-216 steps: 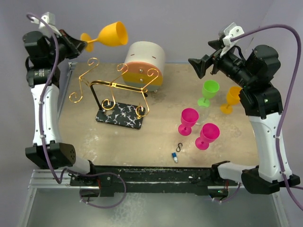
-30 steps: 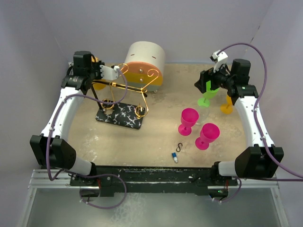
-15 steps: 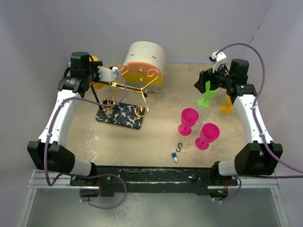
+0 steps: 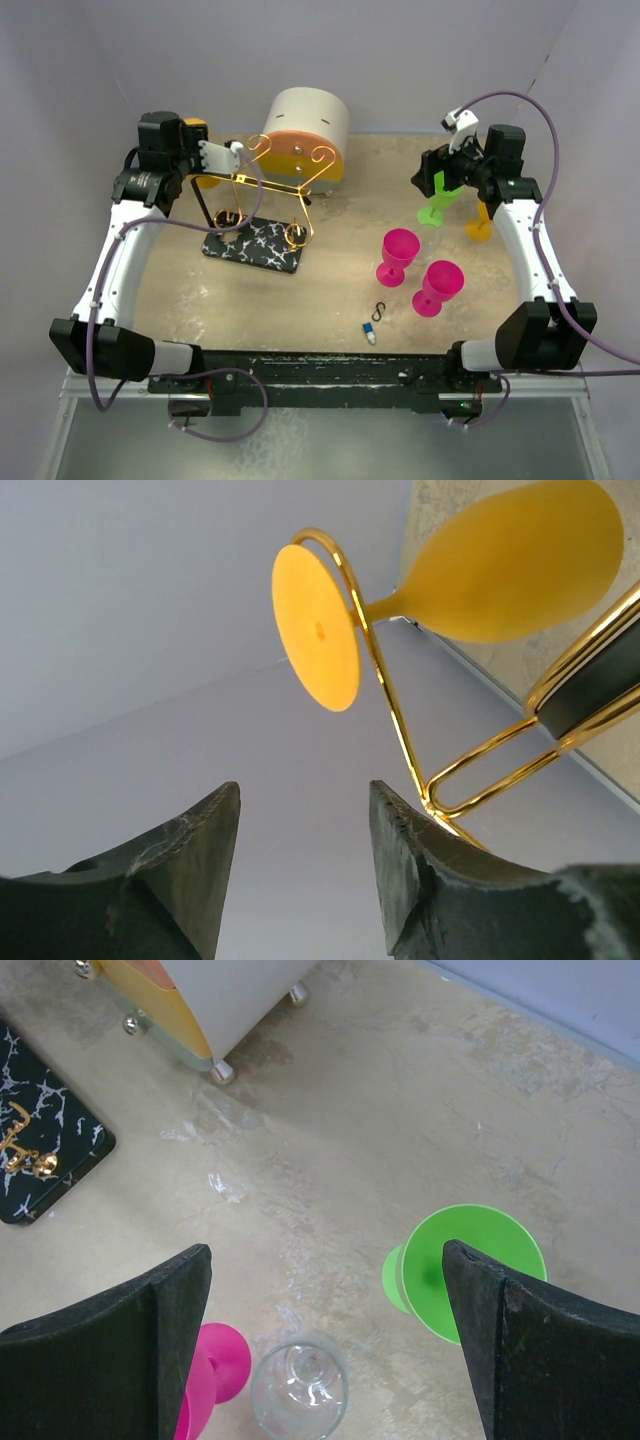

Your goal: Place the wine glass upside down on the wine glass rack

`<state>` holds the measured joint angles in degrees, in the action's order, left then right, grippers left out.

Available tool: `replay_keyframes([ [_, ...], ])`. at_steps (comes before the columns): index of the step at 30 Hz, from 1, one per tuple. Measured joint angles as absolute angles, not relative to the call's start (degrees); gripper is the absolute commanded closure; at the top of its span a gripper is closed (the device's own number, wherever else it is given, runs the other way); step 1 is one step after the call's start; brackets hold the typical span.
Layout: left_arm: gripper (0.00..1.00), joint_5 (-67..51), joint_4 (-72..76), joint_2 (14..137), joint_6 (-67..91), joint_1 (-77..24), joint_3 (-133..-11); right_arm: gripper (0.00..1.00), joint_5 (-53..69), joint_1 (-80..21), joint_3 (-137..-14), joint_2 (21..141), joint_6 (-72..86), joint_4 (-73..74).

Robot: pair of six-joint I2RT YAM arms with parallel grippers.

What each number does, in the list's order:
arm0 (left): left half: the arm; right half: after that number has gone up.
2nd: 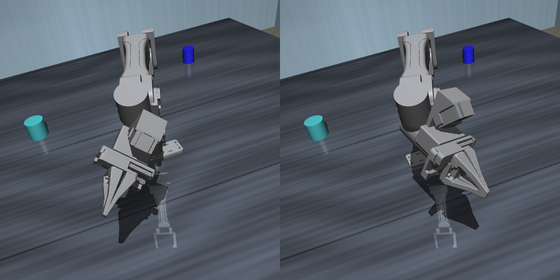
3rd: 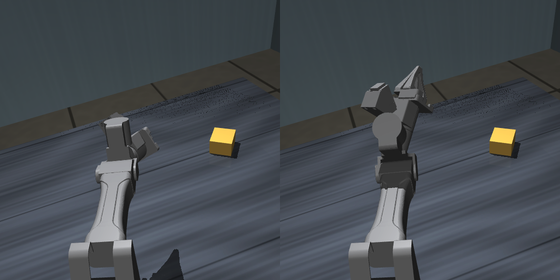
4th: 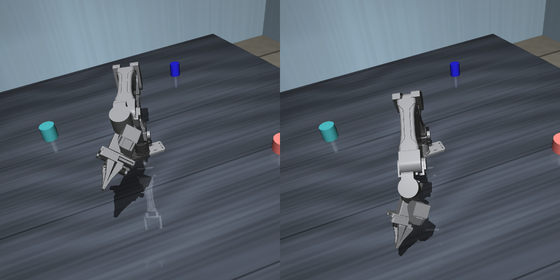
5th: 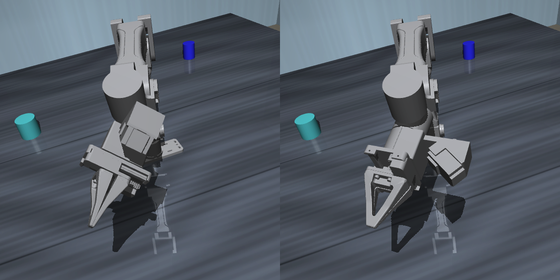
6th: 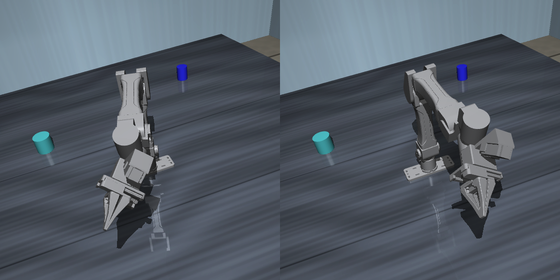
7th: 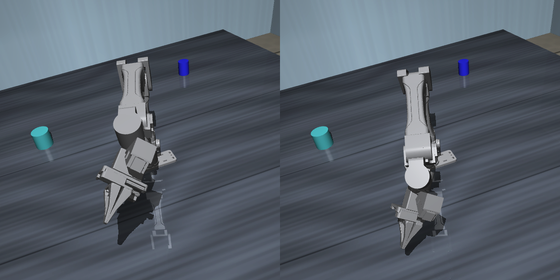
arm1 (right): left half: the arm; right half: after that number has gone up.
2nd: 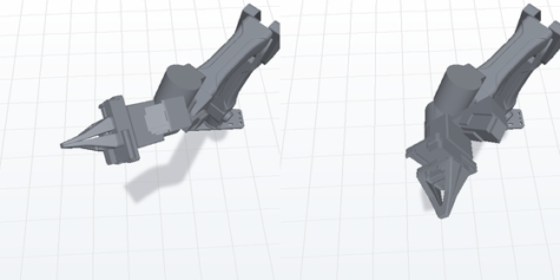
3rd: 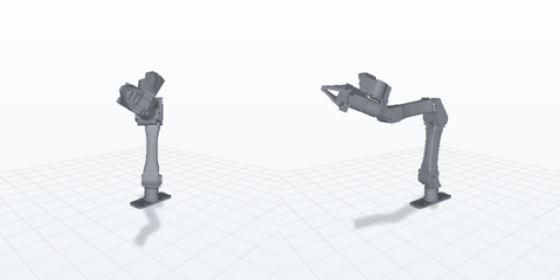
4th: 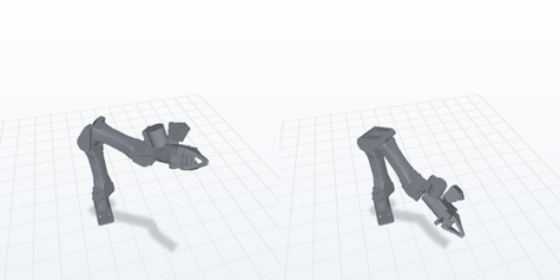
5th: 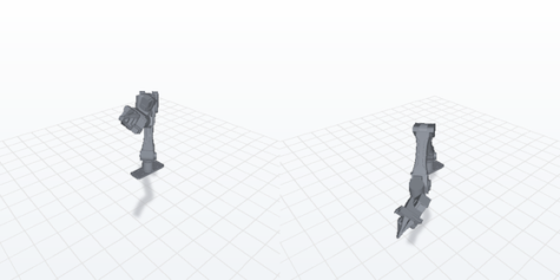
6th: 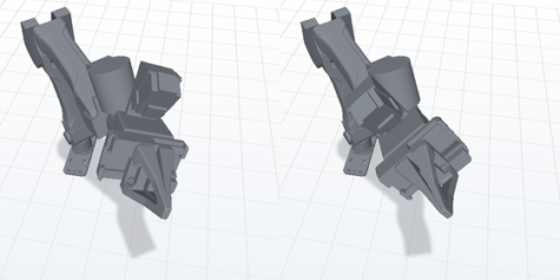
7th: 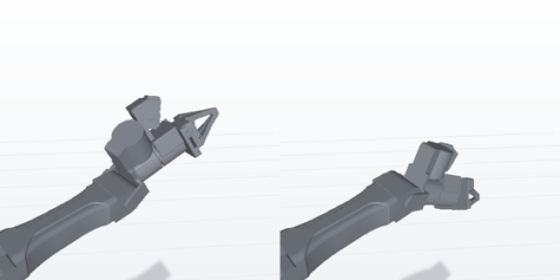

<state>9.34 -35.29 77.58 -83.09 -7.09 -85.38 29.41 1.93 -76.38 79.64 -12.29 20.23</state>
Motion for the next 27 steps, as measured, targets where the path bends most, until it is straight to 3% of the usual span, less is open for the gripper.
replay_keyframes([
  [7, 0.20, 10.61, -31.68, 74.61, -77.89, -7.09, -85.38, 0.00, 28.12, 1.93, -76.64, 79.64, -13.78, 21.10],
  [13, 0.07, 10.48, -30.17, 71.20, -61.47, -7.09, -86.37, 0.00, 27.73, 1.93, -79.99, 79.64, -16.51, 24.86],
  [19, 0.00, 9.56, -32.62, 68.23, -44.45, -7.09, -88.07, 0.06, 26.87, 0.14, -83.02, 79.59, -20.45, 32.23],
  [27, 0.01, 6.46, -36.91, 64.07, -29.39, -7.09, -87.99, 0.10, 19.77, -11.18, -83.15, 79.42, -24.53, 42.76],
])
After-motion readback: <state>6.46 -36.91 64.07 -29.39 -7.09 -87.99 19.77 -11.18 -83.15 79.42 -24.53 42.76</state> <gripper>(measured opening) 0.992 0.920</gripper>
